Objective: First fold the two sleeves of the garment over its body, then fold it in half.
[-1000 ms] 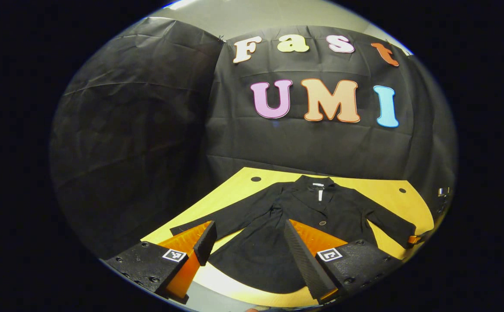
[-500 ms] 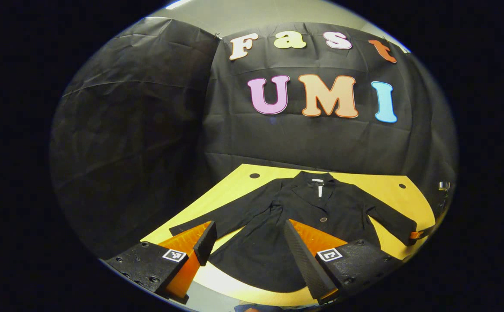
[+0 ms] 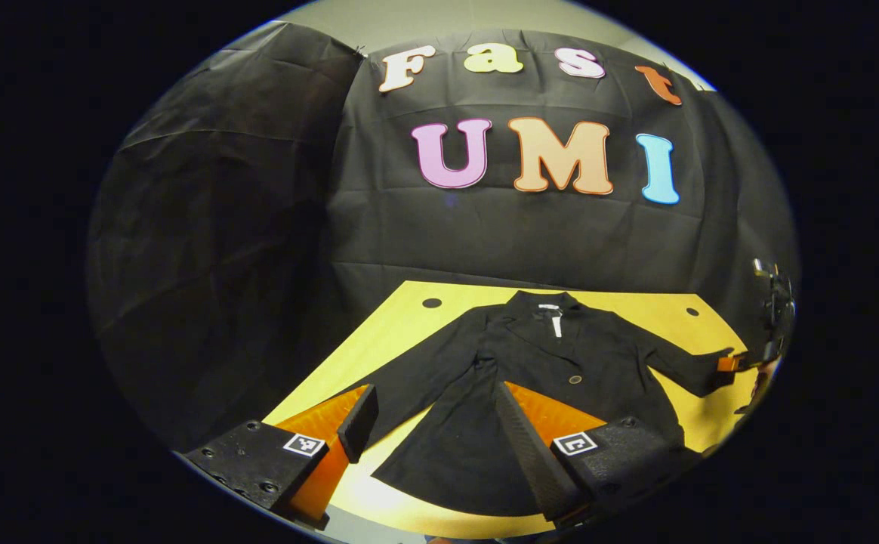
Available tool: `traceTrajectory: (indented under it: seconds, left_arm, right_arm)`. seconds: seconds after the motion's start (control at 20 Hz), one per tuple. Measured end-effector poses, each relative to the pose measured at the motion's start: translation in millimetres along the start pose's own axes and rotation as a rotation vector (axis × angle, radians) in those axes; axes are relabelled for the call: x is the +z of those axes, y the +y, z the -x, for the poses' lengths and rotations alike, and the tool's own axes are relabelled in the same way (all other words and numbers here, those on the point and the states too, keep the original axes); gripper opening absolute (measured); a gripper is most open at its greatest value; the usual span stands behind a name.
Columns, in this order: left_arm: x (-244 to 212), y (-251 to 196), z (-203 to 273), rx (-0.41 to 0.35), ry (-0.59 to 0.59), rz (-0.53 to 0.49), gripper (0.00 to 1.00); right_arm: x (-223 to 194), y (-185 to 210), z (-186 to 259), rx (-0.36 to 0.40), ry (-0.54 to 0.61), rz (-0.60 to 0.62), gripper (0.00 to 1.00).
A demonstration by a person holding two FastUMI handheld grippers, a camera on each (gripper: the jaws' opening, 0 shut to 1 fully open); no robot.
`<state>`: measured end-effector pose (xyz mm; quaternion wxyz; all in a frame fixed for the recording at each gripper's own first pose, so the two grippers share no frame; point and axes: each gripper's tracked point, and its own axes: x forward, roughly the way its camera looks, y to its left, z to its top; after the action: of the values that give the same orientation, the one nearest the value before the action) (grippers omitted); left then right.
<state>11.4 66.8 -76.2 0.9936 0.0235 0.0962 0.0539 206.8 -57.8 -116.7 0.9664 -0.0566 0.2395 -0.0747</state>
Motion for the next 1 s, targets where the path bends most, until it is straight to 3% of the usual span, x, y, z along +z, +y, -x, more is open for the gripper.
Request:
traceTrajectory:
  seconds: [0.6, 1.0]
  left_arm:
    - [-13, 45, -35, -0.038, 0.063, 0.014, 0.94]
    - [-29, 81, -56, -0.031, 0.133, 0.05, 0.96]
  right_arm:
    - [113, 240, 8, 0.233, -0.198, 0.232, 0.02]
    - [128, 382, 2, 0.368, -0.241, 0.313, 0.0]
